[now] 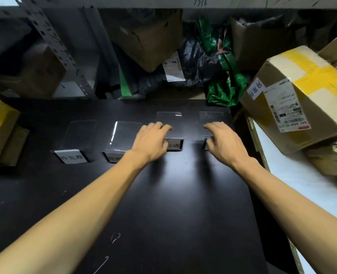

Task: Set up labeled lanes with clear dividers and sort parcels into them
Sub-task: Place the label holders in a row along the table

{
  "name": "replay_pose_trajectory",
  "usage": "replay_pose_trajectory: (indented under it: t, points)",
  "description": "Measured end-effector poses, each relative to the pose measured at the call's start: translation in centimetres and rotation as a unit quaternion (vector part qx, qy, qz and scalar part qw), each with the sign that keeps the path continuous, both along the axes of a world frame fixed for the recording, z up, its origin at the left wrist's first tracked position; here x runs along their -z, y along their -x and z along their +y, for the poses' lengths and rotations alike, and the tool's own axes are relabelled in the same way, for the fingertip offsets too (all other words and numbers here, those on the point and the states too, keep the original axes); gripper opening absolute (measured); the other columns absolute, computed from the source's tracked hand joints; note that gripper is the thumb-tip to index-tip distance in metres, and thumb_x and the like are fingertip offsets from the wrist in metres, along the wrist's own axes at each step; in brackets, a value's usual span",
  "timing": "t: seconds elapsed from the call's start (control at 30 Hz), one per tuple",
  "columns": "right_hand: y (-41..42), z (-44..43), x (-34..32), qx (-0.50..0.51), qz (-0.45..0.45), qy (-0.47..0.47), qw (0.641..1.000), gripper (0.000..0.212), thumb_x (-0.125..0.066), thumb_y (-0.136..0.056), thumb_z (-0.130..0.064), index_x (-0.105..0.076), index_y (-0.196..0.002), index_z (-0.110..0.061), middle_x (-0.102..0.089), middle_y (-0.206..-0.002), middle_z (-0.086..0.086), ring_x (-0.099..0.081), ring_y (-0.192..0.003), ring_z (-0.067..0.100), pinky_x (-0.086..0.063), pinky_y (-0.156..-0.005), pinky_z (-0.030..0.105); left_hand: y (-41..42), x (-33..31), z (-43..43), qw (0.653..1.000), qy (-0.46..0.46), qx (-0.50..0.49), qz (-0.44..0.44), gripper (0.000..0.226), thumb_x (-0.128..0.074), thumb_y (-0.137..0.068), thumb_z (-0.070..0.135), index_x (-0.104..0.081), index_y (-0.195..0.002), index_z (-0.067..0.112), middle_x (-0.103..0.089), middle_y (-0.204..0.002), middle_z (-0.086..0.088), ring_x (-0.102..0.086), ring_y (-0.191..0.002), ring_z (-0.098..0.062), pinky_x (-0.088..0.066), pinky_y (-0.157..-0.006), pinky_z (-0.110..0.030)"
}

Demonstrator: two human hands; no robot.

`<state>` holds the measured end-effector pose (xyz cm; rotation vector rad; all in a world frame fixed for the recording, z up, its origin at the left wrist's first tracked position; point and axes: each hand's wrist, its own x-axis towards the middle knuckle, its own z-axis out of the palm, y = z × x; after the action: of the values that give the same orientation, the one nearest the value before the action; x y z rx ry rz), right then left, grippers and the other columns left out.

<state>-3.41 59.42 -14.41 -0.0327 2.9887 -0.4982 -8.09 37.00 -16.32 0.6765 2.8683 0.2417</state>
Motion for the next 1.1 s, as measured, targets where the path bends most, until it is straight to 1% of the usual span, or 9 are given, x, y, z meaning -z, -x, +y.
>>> replay_pose_trajectory:
  t: [0.1, 0.2, 0.3, 0.4, 0.5, 0.67, 0.83, 0.97, 1.1]
  points:
    - [0.9, -3.2, -1.5, -0.052, 0.008, 0.024, 0.998, 0.044, -0.052, -0.093, -0.014, -0.058, -0.137, -0.011, -0.06, -0.137, 0.007, -0.05, -0.131, 0.024, -0.045, -0.105, 0.04, -0.2, -1.8, -3.5, 1.0, -0.003, -0.026, 0.007, 0.046, -0.05, -0.089, 0.024, -0.051, -0.135, 0.022, -0.057, -0.129, -0.006, -0.051, -0.117, -0.029, -0.037, -0.1, -0.04]
    - [1.9, -8.0, -2.5, -0.132, -0.012, 0.034, 0.991, 0.041, -0.053, -0.097, -0.025, -0.058, -0.136, -0.015, -0.061, -0.137, 0.005, -0.052, -0.129, 0.025, -0.045, -0.104, 0.039, 0.0, -3.3, -8.3, 0.998, 0.004, -0.066, 0.008, 0.042, -0.053, -0.086, 0.02, -0.058, -0.128, 0.023, -0.058, -0.127, -0.006, -0.052, -0.117, -0.03, -0.037, -0.098, -0.04]
    - [2.7, -13.5, -2.4, -0.177, -0.048, 0.036, 0.982, 0.045, -0.055, -0.097, -0.032, -0.054, -0.14, -0.018, -0.058, -0.142, 0.003, -0.052, -0.13, 0.025, -0.042, -0.104, 0.037, 0.2, -3.9, -13.4, 0.994, 0.023, -0.11, -0.007, 0.043, -0.055, -0.083, 0.018, -0.06, -0.125, 0.023, -0.059, -0.127, -0.007, -0.051, -0.117, -0.032, -0.038, -0.097, -0.041]
    - [3.3, -18.5, -0.8, -0.206, -0.082, 0.015, 0.975, 0.05, -0.058, -0.097, -0.034, -0.05, -0.144, -0.018, -0.055, -0.144, 0.005, -0.05, -0.132, 0.027, -0.044, -0.105, 0.039, 0.6, -3.3, -17.7, 0.988, 0.059, -0.136, -0.038, 0.047, -0.057, -0.081, 0.021, -0.058, -0.128, 0.027, -0.056, -0.131, -0.007, -0.048, -0.12, -0.033, -0.038, -0.098, -0.041]
    - [4.2, -22.1, 1.0, -0.206, -0.105, -0.005, 0.973, 0.051, -0.06, -0.095, -0.034, -0.05, -0.142, -0.018, -0.056, -0.141, 0.006, -0.05, -0.131, 0.029, -0.046, -0.102, 0.042, 1.3, -2.2, -20.8, 0.986, 0.09, -0.125, -0.058, 0.051, -0.061, -0.079, 0.028, -0.055, -0.13, 0.03, -0.054, -0.132, -0.004, -0.047, -0.121, -0.03, -0.037, -0.097, -0.04]
    - [5.5, -25.6, 2.8, -0.2, -0.138, -0.04, 0.969, 0.044, -0.06, -0.092, -0.026, -0.055, -0.135, -0.016, -0.059, -0.134, 0.008, -0.053, -0.125, 0.032, -0.049, -0.097, 0.041, 2.5, -0.2, -24.9, 0.984, 0.127, -0.079, -0.094, 0.061, -0.066, -0.078, 0.039, -0.048, -0.135, 0.031, -0.051, -0.131, -0.003, -0.047, -0.12, -0.028, -0.036, -0.097, -0.038]
    - [6.7, -26.3, 3.2, -0.182, -0.136, -0.043, 0.973, 0.036, -0.056, -0.094, -0.021, -0.06, -0.13, -0.016, -0.062, -0.128, 0.007, -0.057, -0.119, 0.034, -0.05, -0.09, 0.04, 3.2, 1.0, -27.0, 0.989, 0.094, -0.041, -0.107, 0.059, -0.066, -0.077, 0.034, -0.048, -0.133, 0.03, -0.05, -0.129, -0.001, -0.047, -0.117, -0.026, -0.034, -0.094, -0.036]
    - [7.7, -26.3, 3.1, -0.173, -0.124, -0.04, 0.976, 0.038, -0.054, -0.093, -0.016, -0.06, -0.131, -0.016, -0.062, -0.128, 0.008, -0.057, -0.118, 0.034, -0.05, -0.089, 0.04, 3.8, 1.3, -27.2, 0.994, 0.081, -0.011, -0.078, 0.061, -0.065, -0.079, 0.03, -0.046, -0.137, 0.028, -0.046, -0.133, 0.0, -0.046, -0.117, -0.026, -0.031, -0.094, -0.035]
    - [8.7, -26.2, 2.9, -0.182, -0.108, -0.06, 0.975, 0.032, -0.051, -0.092, -0.012, -0.067, -0.119, -0.016, -0.063, -0.118, 0.009, -0.059, -0.109, 0.036, -0.049, -0.079, 0.039, 4.7, 1.0, -27.3, 0.995, 0.08, -0.008, -0.054, 0.066, -0.066, -0.079, 0.03, -0.042, -0.141, 0.027, -0.044, -0.136, -0.003, -0.045, -0.119, -0.028, -0.032, -0.098, -0.037]
